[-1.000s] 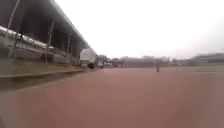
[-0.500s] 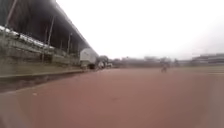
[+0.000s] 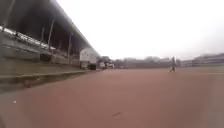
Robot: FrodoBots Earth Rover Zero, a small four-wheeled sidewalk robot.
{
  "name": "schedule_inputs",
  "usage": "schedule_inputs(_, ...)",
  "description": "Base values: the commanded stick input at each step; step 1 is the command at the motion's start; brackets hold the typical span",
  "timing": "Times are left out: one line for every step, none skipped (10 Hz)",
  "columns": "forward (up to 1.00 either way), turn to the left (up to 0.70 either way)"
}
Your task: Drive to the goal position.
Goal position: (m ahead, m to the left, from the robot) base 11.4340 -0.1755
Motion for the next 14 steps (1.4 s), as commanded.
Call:
schedule_inputs(1.0, 0.0)
schedule_inputs(1.0, 0.0)
schedule_inputs(1.0, 0.0)
schedule_inputs(1.0, 0.0)
schedule_inputs(1.0, 0.0)
schedule_inputs(1.0, 0.0)
schedule_inputs(1.0, 0.0)
schedule_inputs(1.0, 0.0)
schedule_inputs(1.0, 0.0)
schedule_inputs(1.0, 0.0)
schedule_inputs(1.0, 0.0)
schedule_inputs(1.0, 0.0)
schedule_inputs(1.0, 0.0)
schedule_inputs(1.0, 0.0)
